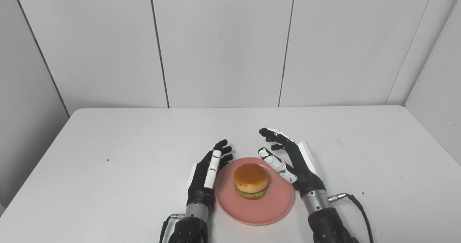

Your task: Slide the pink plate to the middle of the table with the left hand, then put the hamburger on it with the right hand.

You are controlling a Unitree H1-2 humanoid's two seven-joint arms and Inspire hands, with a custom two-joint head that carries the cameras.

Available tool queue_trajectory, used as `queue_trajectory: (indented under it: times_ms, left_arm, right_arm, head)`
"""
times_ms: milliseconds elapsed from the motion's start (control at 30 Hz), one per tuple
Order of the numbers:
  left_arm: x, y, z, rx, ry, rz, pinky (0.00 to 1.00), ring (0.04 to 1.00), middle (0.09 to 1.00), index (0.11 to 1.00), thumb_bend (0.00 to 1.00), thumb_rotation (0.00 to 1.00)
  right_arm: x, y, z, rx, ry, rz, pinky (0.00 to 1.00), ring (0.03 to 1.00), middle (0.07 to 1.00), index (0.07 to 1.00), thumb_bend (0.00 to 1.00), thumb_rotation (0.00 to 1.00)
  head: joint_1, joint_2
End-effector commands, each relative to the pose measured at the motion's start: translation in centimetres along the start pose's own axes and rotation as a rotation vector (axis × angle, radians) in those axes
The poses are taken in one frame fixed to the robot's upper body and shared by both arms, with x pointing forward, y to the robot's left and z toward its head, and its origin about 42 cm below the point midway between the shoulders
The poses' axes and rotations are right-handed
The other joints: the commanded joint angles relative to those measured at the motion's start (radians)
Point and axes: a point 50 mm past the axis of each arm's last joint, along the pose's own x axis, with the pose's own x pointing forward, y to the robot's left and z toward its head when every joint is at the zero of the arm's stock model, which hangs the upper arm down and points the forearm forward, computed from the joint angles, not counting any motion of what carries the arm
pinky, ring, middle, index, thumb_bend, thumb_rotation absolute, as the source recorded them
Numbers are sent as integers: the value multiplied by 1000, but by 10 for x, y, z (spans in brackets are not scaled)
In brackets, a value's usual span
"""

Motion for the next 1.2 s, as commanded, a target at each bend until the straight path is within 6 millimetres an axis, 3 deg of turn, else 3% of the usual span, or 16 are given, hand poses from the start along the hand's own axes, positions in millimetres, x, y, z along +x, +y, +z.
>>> queue_trajectory:
  times_ms: [0, 100, 233, 467, 567, 733, 933, 1167]
  left_arm:
    - [-1, 1, 4, 3, -9, 42, 868, 836, 837, 802, 635, 932]
    - [-2, 6, 7, 23, -65, 102, 883, 855, 845, 805, 631, 906]
    - [-3, 9, 4, 20, -106, 155, 937, 902, 885, 822, 647, 917]
    - [-6, 12, -3, 60, -107, 197, 989, 969, 958, 897, 731, 992]
    - [-6, 13, -5, 73, -91, 200, 999, 994, 993, 953, 742, 998]
    - [-8, 14, -7, 62, -67, 200, 1000, 1000, 1000, 997, 724, 989]
    - [-7, 17, -7, 69, -52, 194, 1000, 1000, 1000, 991, 754, 992]
    - [-5, 20, -7, 93, -39, 189, 1000, 1000, 1000, 971, 775, 998]
  right_arm:
    - [10, -12, 6, 17, -66, -61, 726, 797, 799, 766, 798, 1000]
    - [7, -15, -8, 51, -36, -94, 640, 732, 771, 746, 755, 1000]
    - [3, -19, -18, 124, -15, -131, 627, 711, 764, 741, 708, 1000]
    - [-7, -28, -33, 304, 38, -194, 715, 761, 796, 774, 842, 1000]
    - [-11, -29, -39, 370, 82, -202, 762, 788, 815, 782, 844, 1000]
    - [-18, -26, -45, 456, 127, -201, 757, 777, 803, 783, 834, 1000]
    - [-25, -16, -49, 588, 169, -200, 812, 812, 819, 815, 847, 1000]
    - [-31, -7, -54, 608, 209, -176, 867, 871, 871, 854, 874, 1000]
  head:
    - [0, -1]
    - [5, 0]
    - [5, 0]
    - [8, 2]
    - [9, 4]
    - [13, 5]
    - [10, 7]
    - [20, 7]
